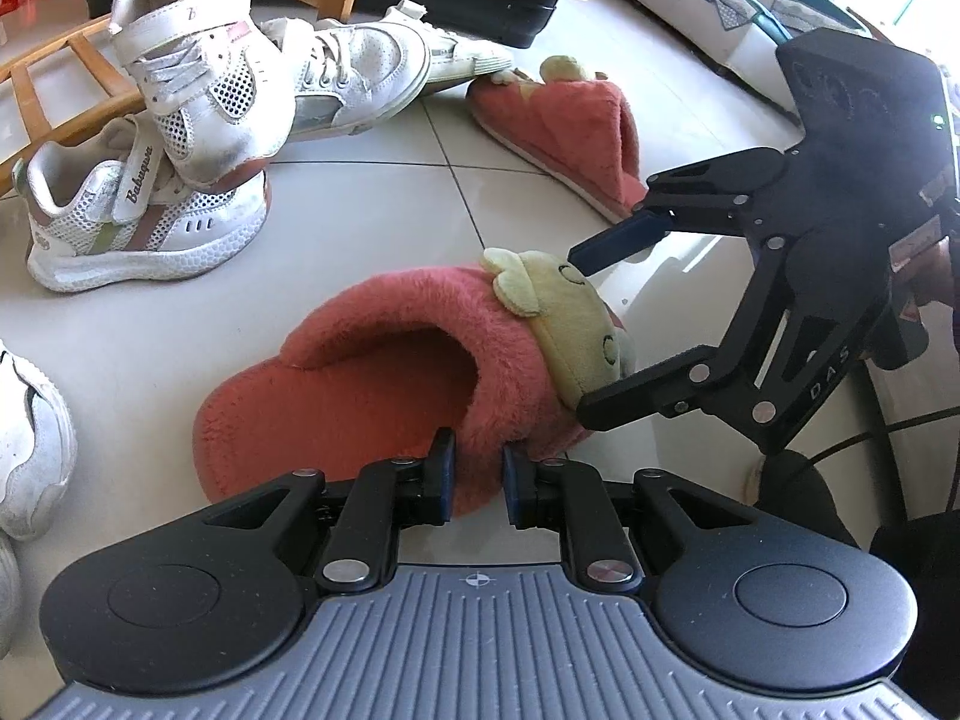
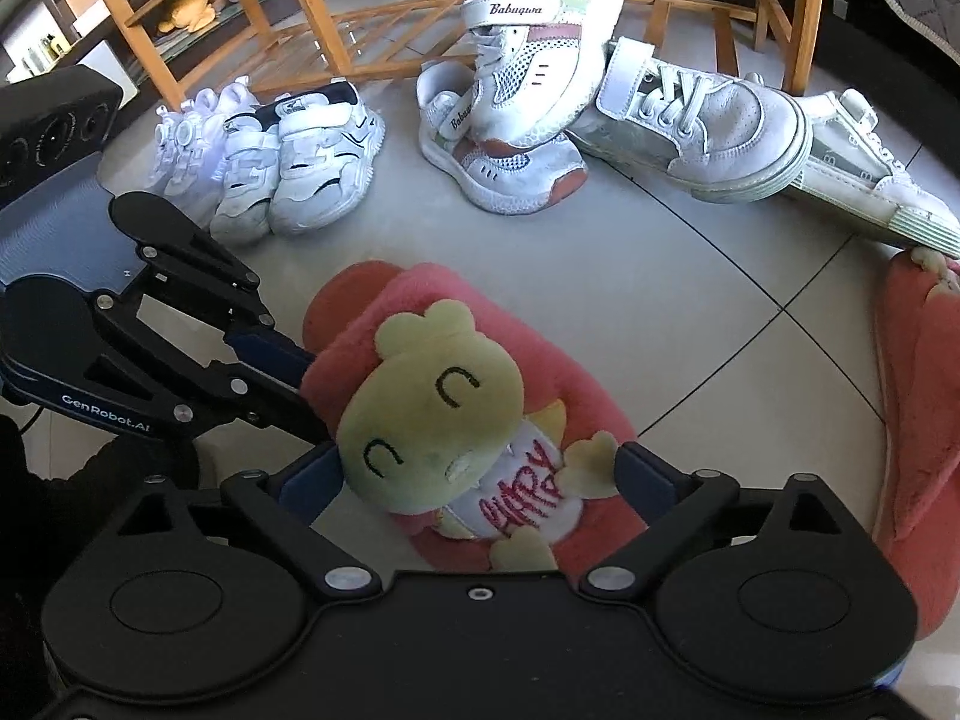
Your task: Organize scattered shoes
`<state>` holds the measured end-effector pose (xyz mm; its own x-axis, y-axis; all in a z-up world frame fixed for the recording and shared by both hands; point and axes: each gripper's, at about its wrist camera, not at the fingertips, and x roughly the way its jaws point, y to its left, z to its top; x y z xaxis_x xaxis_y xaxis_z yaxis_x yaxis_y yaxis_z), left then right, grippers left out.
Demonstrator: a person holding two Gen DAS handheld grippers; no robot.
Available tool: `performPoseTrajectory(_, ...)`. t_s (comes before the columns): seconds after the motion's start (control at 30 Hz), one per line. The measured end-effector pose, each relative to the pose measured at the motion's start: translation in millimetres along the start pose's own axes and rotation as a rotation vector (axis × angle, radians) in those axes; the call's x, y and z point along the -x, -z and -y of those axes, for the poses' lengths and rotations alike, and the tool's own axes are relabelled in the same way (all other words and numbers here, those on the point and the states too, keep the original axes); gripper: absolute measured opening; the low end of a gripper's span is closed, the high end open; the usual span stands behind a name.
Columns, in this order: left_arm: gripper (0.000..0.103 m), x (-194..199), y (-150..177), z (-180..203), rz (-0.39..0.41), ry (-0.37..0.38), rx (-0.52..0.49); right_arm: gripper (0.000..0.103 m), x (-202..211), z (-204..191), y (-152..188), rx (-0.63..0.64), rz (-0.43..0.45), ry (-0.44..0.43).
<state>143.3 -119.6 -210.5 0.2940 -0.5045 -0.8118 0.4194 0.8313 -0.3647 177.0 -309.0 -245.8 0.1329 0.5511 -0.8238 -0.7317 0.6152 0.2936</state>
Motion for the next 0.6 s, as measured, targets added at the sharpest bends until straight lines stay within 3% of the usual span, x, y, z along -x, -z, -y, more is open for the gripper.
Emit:
performPoseTrajectory(0.17, 0.020, 1.9, 0.2, -3.2, 0.003, -0.006, 0.017, 0.100, -6.6, -0.3, -0.5, 0.021, -0.040, -0.002)
performPoseTrajectory(0.6, 0.021, 9.0, -3.6, -17.4, 0.021, -0.090, 0.044, 0.102, -7.8, -16.8, 10.4, 0.007, -0.039, -0.047)
